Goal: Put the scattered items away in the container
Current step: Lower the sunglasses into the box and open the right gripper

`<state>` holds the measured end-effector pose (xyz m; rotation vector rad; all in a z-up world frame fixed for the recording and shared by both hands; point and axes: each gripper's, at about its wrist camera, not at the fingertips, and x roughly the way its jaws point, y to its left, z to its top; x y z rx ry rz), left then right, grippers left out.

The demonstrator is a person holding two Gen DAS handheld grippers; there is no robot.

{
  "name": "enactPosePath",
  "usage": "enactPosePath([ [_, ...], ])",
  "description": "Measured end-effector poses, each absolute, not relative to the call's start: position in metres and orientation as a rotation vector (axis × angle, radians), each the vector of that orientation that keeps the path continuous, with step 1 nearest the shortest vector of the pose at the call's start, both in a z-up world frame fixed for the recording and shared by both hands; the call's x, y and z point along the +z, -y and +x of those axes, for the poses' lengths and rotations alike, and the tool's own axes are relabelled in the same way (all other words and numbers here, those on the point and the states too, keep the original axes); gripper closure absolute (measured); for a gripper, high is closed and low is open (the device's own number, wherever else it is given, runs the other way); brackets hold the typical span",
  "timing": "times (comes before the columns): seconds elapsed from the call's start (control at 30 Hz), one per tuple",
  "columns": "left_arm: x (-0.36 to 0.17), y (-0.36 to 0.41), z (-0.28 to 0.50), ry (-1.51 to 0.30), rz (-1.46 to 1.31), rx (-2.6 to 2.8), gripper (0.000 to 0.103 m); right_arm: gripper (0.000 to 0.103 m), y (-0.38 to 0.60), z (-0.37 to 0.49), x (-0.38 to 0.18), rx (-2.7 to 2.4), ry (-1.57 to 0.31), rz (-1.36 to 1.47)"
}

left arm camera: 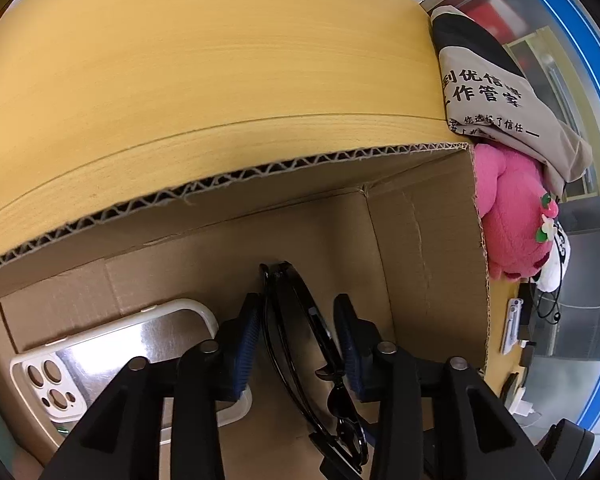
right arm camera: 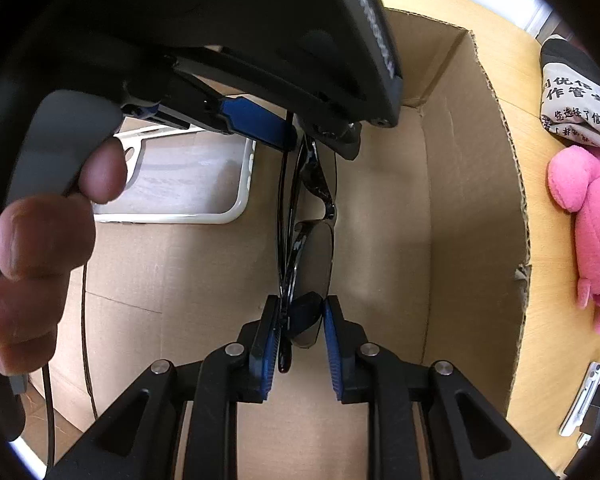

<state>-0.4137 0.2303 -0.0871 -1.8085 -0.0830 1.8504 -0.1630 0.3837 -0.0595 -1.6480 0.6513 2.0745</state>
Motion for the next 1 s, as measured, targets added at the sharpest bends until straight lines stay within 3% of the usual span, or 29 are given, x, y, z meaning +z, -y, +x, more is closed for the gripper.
enactPosePath([
  [0.07, -0.085, -0.228, -0.413, 0.072, -1.793, 1.877, 0.038, 0.082, -0.383, -0.16, -0.058, 2.079, -0.655, -1.638],
  [0.13, -0.081, -0.225, -0.412, 0.073, -1.771, 1.892, 0.033, 0.079, -0.382, -0.156, -0.054, 2.088, -0.641, -1.626],
  [0.17, -0.077, -0.223, -0.412, 0.071, -1.76, 1.904, 0.031, 0.076, -0.382, -0.155, -0.052, 2.09, -0.634, -1.62],
  [0.23, -0.068, -0.219, -0.41, 0.076, -1.745, 1.919, 0.03, 0.061, -0.38, -0.148, -0.043, 2.098, -0.618, -1.605],
  [0.27, -0.059, -0.216, -0.407, 0.075, -1.727, 1.933, 0.03, 0.059, -0.378, -0.144, -0.037, 2.11, -0.61, -1.591],
  [0.37, -0.032, -0.207, -0.397, 0.06, -1.666, 1.984, 0.029, 0.057, -0.37, -0.128, -0.018, 2.129, -0.589, -1.559],
  [0.6, 0.067, -0.147, -0.327, 0.04, -1.451, 2.188, 0.014, 0.048, -0.35, -0.095, 0.054, 2.164, -0.581, -1.436],
  [0.83, 0.153, -0.089, -0.223, -0.053, -1.288, 2.384, 0.007, 0.047, -0.312, -0.057, 0.136, 2.242, -0.509, -1.298],
  [1.0, 0.203, -0.053, -0.159, -0.019, -1.195, 2.494, 0.004, 0.047, -0.281, -0.034, 0.185, 2.289, -0.461, -1.212],
])
